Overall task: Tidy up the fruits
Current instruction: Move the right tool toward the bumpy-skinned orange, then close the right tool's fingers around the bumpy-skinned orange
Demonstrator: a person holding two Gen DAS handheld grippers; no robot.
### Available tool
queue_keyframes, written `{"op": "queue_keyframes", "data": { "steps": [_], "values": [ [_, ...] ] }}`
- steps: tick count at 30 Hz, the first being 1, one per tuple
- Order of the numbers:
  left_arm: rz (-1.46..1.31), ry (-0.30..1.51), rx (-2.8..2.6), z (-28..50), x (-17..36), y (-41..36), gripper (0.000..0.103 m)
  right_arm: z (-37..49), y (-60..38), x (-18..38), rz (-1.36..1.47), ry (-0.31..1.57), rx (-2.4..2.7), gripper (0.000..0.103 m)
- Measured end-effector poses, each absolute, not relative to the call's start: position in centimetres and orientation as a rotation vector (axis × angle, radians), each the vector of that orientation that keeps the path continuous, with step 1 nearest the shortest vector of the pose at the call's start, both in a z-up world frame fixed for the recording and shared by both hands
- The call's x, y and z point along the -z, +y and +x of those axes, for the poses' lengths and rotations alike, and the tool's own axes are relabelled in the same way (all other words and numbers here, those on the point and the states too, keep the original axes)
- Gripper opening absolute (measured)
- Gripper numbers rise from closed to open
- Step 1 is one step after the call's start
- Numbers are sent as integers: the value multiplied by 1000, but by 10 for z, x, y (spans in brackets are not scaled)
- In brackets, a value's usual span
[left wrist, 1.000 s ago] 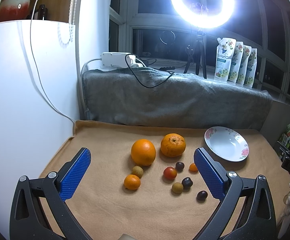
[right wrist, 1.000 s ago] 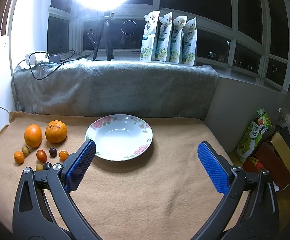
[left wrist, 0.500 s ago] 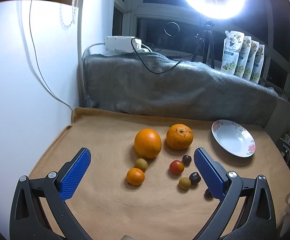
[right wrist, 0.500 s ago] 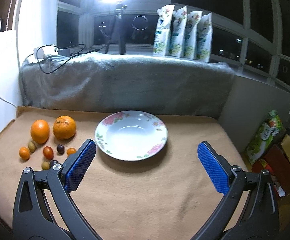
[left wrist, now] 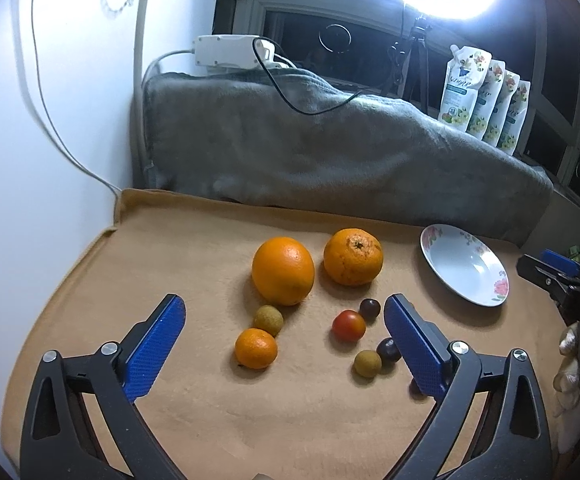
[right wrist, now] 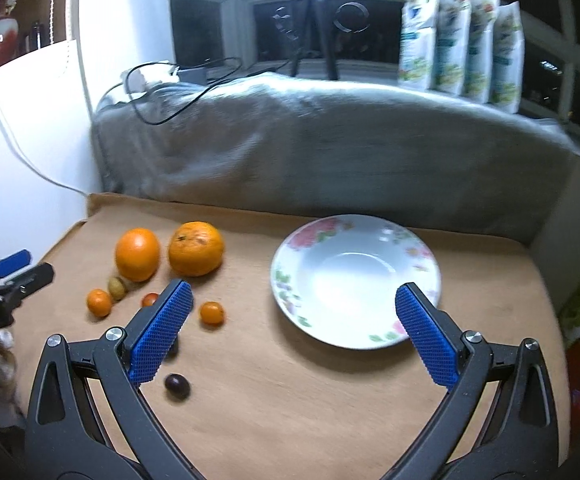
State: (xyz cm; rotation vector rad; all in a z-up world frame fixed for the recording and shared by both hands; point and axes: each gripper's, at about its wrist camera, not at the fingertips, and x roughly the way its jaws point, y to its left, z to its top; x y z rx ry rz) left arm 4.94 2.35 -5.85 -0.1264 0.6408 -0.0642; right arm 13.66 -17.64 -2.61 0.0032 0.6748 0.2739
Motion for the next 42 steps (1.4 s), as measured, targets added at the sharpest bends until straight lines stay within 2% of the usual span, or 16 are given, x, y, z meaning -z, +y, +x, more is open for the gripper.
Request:
{"op": "queue_keyframes", "data": {
  "steps": [19,24,27,29,37,42],
  "values": [
    [-164,737,243,97,78,0,83,226,-143,41,140,866,-521,103],
    [-146,774,276,114,88,-12,74,247,-130,50,161,920,-560,103],
    [-137,785,290,125,90,-17,72,260,-121,58,186,963,-597,98],
    [-127,790,302,132,92,-21,66,266,-117,62,195,982,-613,96],
    [-135,831,338,154,101,-33,56,294,-95,83,221,1077,-667,86],
    [-131,850,342,162,107,-38,54,305,-85,98,231,1122,-670,85]
  ]
}}
